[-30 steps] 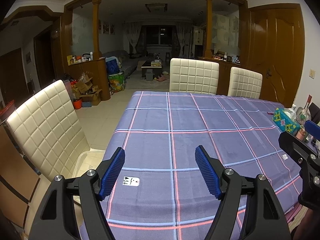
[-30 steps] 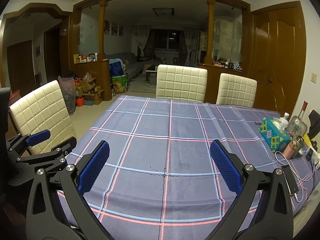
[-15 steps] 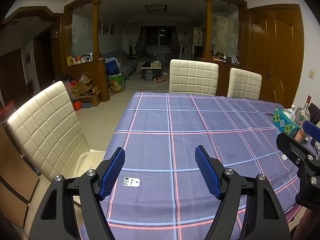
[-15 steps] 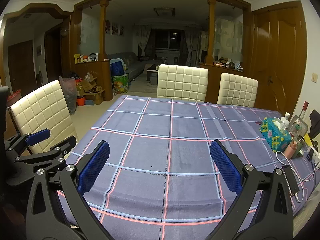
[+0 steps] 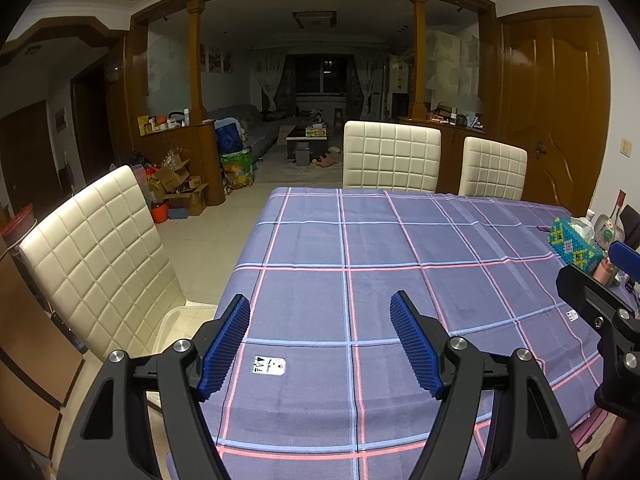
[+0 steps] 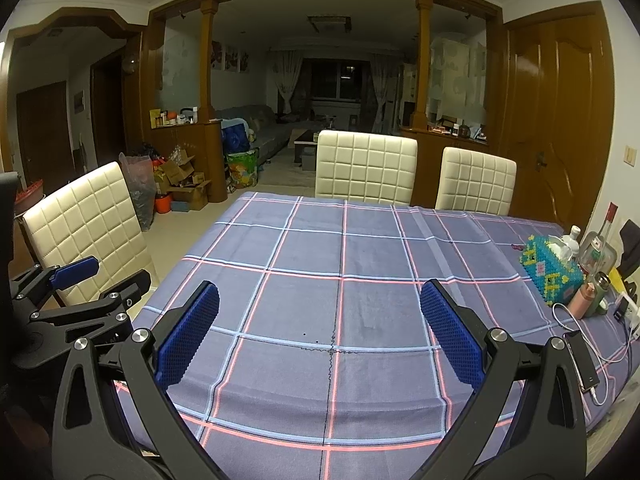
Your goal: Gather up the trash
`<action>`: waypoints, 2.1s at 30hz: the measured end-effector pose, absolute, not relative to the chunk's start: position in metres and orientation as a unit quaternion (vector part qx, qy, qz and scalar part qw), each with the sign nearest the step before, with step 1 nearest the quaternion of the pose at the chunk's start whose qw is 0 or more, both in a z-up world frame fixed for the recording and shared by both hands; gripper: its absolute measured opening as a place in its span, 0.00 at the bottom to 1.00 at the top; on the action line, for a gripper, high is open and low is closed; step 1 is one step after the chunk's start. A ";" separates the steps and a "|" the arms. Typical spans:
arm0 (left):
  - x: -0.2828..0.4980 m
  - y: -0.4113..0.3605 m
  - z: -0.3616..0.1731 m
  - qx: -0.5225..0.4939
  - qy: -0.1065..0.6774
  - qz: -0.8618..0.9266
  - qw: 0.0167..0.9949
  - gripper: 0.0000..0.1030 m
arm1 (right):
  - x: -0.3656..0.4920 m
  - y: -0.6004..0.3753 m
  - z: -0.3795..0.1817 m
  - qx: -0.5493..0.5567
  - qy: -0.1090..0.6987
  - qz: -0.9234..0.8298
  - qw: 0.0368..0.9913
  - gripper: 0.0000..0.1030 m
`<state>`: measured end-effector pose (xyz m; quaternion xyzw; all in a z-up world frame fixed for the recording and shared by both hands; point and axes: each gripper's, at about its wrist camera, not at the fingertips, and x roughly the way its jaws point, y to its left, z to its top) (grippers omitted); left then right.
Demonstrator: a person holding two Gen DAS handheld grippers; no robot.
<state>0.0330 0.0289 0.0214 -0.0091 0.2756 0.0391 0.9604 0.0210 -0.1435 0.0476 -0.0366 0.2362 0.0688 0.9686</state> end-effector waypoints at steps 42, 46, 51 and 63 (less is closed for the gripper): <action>0.024 0.025 0.030 0.001 0.246 0.024 0.969 0.88 | 0.021 -0.143 0.047 -0.031 0.240 0.068 0.968 0.96; 0.025 0.025 0.029 -0.001 0.251 0.017 0.968 0.88 | 0.021 -0.144 0.047 -0.032 0.241 0.069 0.968 0.96; 0.026 0.025 0.028 -0.002 0.253 0.016 0.967 0.88 | 0.022 -0.144 0.046 -0.030 0.242 0.069 0.967 0.96; 0.024 0.022 0.029 0.008 0.250 0.017 0.968 0.88 | 0.022 -0.144 0.046 -0.030 0.242 0.069 0.967 0.96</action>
